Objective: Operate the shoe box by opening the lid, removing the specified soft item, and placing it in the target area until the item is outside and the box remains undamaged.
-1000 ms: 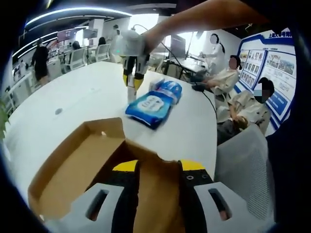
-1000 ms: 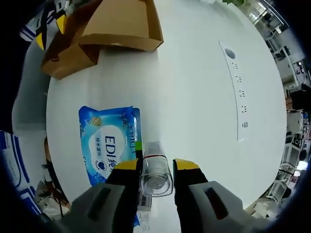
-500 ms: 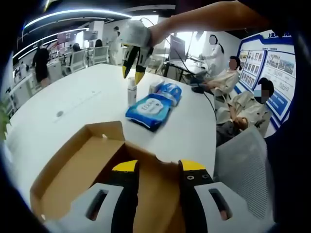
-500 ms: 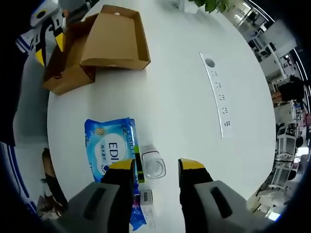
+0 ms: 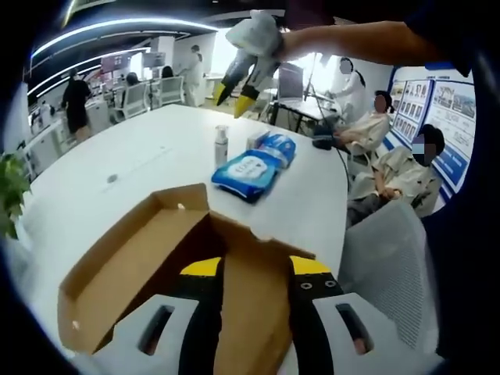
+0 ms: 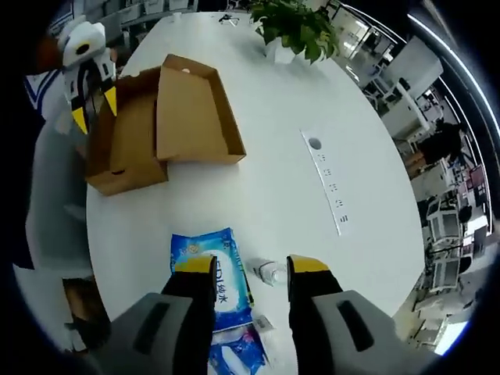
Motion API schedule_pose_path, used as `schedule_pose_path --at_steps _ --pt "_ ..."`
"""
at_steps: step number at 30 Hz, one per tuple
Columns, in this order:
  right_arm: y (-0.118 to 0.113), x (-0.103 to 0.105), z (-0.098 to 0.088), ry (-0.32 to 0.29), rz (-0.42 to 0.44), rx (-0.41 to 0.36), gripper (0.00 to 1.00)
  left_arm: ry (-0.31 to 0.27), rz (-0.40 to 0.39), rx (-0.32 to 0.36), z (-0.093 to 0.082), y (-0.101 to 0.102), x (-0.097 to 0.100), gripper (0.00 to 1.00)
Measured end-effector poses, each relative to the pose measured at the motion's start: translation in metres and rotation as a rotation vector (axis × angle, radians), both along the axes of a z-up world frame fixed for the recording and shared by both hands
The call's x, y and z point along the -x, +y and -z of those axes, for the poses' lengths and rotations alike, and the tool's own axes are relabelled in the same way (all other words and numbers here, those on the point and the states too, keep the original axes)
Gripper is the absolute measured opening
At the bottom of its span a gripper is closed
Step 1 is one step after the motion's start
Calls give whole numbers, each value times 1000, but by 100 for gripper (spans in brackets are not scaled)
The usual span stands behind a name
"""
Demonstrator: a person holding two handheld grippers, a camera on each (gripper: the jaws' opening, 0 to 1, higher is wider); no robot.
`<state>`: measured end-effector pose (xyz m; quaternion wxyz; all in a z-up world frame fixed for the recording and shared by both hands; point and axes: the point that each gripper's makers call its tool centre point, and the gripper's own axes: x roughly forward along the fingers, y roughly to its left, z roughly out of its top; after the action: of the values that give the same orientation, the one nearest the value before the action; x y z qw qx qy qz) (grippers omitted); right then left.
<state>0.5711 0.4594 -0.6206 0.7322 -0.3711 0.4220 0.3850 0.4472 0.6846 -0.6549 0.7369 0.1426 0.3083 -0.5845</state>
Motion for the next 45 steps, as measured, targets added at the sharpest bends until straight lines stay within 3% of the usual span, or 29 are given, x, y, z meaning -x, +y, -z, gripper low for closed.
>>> schedule_pose_path --at_steps 9,17,21,25,28,32,37,45 --pt "30 23 -5 -27 54 -70 32 -22 -34 -6 -12 32 16 31" --pt "64 43 -3 -37 156 -167 30 -27 -78 -21 -12 73 23 31" --pt "80 49 3 -42 219 -219 30 -18 -113 -37 -8 99 26 30" --pt "99 57 10 -9 341 -344 29 -12 -154 -61 -1 123 28 30" --pt "103 64 16 -14 352 -336 27 -15 -186 -82 5 141 27 29" --pt "114 67 13 -33 456 -431 25 2 -263 -113 20 167 26 28" --pt "119 78 19 -16 459 -384 24 2 -369 -112 28 190 19 27" --pt "132 73 21 -35 530 -398 22 11 -527 -153 40 220 3 27"
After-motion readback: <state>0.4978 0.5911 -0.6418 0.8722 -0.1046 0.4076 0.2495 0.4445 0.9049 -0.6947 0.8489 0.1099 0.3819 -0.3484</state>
